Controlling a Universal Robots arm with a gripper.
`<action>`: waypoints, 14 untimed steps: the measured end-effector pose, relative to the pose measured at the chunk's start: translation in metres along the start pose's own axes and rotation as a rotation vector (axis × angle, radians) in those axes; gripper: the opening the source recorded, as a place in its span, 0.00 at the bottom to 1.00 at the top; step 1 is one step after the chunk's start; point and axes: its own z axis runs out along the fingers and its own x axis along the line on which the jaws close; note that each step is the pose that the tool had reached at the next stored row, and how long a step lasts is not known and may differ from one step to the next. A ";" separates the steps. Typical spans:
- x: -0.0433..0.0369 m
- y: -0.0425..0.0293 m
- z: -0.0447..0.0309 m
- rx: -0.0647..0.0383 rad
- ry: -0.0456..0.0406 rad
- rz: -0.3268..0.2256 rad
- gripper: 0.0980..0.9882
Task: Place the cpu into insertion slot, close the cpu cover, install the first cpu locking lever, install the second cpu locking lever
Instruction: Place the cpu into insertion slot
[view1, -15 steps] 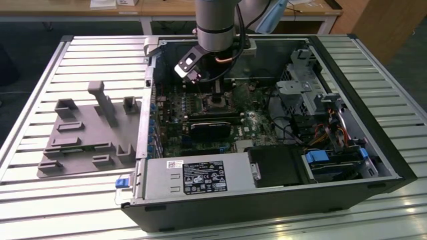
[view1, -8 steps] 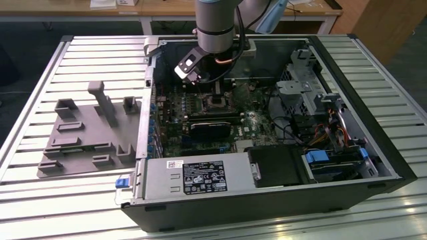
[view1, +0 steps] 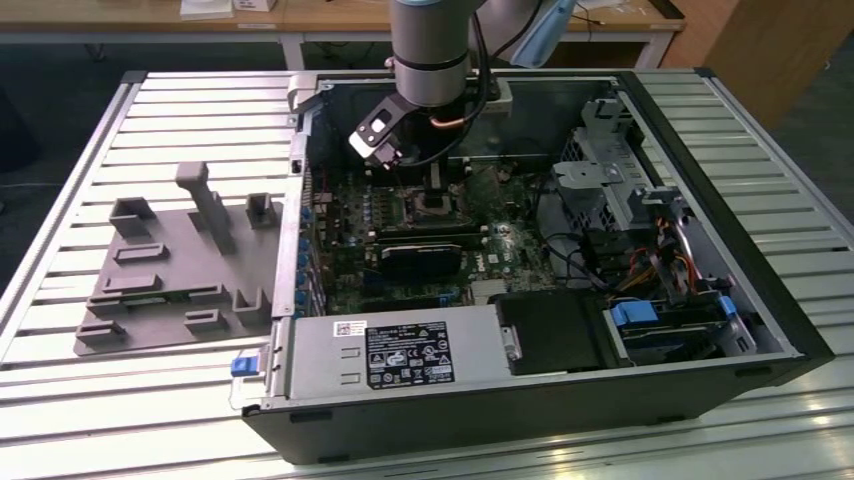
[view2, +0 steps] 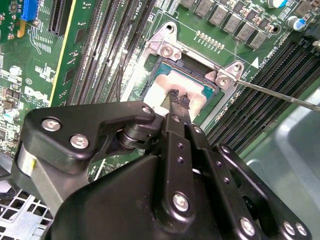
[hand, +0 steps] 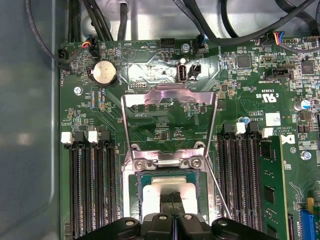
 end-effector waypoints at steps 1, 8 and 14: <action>0.0000 0.0000 0.0001 0.000 0.0001 0.000 0.00; 0.0000 0.0004 -0.0046 0.000 0.0006 0.000 0.00; -0.0002 0.0014 -0.0183 0.000 0.0004 0.000 0.00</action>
